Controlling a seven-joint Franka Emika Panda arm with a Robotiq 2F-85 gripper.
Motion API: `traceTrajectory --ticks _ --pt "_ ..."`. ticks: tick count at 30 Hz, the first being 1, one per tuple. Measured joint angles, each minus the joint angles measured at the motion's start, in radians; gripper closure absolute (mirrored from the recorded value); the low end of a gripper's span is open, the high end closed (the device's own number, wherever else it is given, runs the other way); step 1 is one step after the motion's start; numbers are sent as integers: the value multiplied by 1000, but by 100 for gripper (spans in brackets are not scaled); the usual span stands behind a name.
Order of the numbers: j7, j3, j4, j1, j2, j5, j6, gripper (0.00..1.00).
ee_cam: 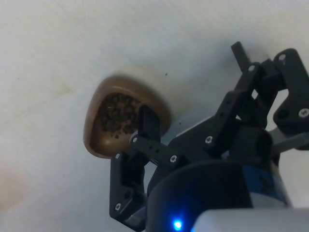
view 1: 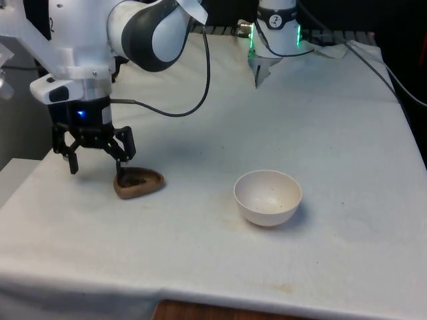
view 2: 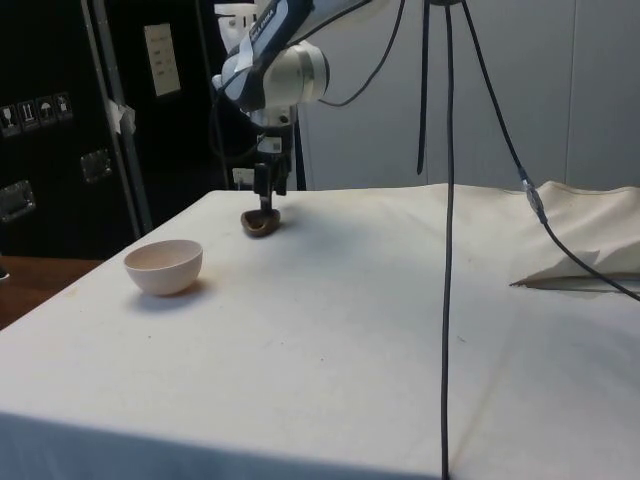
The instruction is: Pour the coffee beans from the cup into the bowl.
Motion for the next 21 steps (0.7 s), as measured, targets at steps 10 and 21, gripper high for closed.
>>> traceTrajectory --ticks 10,21 --pt "-7 -14 -12 6 0 0 2 0" --pt "-9 -21 -39 16 -9 0 4 0"
